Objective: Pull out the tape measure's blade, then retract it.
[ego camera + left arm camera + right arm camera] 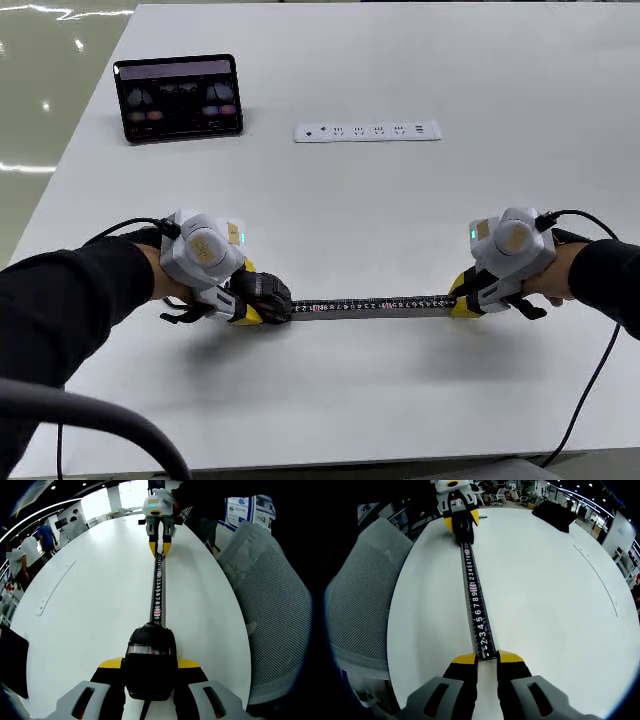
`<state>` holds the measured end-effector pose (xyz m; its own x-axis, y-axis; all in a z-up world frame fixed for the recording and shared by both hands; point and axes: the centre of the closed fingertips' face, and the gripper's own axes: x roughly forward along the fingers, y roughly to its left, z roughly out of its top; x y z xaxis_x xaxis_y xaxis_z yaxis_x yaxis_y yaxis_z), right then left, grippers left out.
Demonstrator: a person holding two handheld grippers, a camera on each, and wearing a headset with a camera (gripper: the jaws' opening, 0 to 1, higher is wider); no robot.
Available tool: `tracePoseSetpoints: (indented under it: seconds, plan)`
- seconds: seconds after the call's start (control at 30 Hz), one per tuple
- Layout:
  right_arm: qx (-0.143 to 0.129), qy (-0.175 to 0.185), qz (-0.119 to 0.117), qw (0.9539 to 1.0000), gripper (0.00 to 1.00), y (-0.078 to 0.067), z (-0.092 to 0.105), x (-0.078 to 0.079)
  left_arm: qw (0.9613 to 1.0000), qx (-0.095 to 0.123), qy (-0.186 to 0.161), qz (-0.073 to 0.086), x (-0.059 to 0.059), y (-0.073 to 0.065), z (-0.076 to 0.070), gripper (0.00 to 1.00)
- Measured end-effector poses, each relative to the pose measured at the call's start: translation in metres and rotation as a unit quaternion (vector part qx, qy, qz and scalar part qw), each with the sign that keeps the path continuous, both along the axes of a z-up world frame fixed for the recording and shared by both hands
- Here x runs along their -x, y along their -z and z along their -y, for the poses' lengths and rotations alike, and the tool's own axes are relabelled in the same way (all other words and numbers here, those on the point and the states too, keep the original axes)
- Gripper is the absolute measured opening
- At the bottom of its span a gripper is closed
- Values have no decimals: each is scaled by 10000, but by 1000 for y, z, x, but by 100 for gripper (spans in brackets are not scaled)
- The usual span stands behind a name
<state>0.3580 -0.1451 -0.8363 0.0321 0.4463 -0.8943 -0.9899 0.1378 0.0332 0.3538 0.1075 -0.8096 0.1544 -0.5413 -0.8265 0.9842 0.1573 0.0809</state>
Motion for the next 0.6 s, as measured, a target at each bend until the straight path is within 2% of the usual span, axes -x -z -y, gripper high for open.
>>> tracePoseSetpoints:
  seconds: [0.07,0.17,0.47,0.53,0.6]
  plan:
    - [-27,23,-35,10000,10,0,0,0,9998,57,-130,-113,-2,0,1,34]
    - [111,-166,-1,9998,10,0,-2,1,10000,-27,25,-22,-1,1,3,34]
    - [255,-216,-42,9994,12,2,2,-1,9999,-86,63,-5,0,0,2,35]
    - [136,-57,-74,9999,12,1,0,-2,10000,-28,-29,-55,0,-3,1,35]
    - [156,116,-138,9997,15,1,2,-2,9993,37,-331,-139,-3,-3,-5,38]
